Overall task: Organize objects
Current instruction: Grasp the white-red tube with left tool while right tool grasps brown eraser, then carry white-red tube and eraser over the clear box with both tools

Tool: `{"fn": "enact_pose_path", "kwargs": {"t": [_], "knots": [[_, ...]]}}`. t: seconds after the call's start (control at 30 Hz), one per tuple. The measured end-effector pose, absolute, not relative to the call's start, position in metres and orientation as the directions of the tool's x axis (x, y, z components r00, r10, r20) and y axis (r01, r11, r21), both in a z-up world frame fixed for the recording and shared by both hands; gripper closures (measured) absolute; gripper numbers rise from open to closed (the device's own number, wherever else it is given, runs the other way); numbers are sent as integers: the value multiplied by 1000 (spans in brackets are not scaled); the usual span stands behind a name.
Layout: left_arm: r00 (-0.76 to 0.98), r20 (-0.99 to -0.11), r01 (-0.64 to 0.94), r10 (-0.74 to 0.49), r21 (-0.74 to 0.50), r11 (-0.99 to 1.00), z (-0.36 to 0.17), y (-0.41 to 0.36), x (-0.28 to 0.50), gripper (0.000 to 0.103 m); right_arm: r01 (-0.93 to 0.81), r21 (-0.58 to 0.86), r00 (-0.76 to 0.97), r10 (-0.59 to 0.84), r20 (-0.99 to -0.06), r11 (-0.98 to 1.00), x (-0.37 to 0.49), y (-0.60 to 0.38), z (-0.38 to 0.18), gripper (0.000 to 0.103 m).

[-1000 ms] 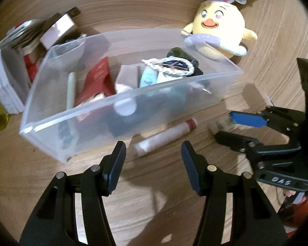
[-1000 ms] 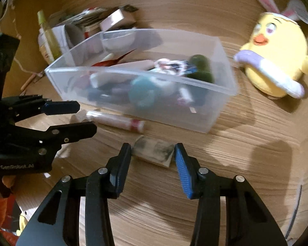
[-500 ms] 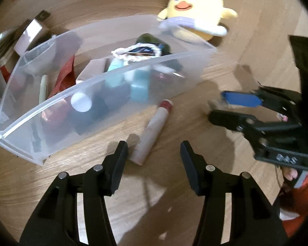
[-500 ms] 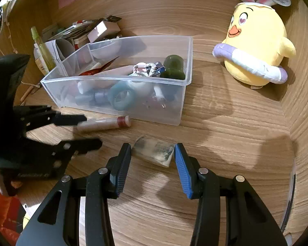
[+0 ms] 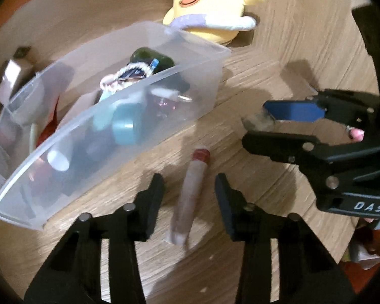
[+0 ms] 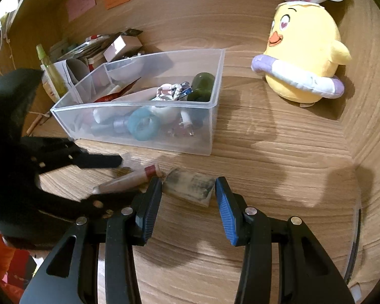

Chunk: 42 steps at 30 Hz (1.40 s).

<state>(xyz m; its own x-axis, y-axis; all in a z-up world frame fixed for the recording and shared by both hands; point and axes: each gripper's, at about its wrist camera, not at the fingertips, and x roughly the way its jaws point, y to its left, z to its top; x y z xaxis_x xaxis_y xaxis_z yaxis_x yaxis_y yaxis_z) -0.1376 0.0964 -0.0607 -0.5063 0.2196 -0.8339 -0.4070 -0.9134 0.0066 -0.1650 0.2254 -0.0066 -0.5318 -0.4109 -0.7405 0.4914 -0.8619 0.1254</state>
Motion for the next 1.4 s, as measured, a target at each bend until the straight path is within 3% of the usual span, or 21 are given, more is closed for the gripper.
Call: {"fn": "enact_pose_path", "kwargs": {"t": [0.07,0.37,1.03,1.4], "knots": [[-505,-831,-413,233,-4,-911,-61,97,-135,89,488,128,-537,-412,-737,-864,-163,228,-5,63],[-556,-803,-350,215,-8,-937,-56,84,-113,89,491,127,-560,-424,-712,-862,-157,229,7,63],[-762,-613,-189,207,-96,-977,29,29,-102,89,530,106,-630,-474,-615,-842,-159,200,54,63],[-810,-559,-128,178,-128,-983,55,-1,-118,89,527,68,-684,-471,-557,-847,-178,191,84,63]]}}
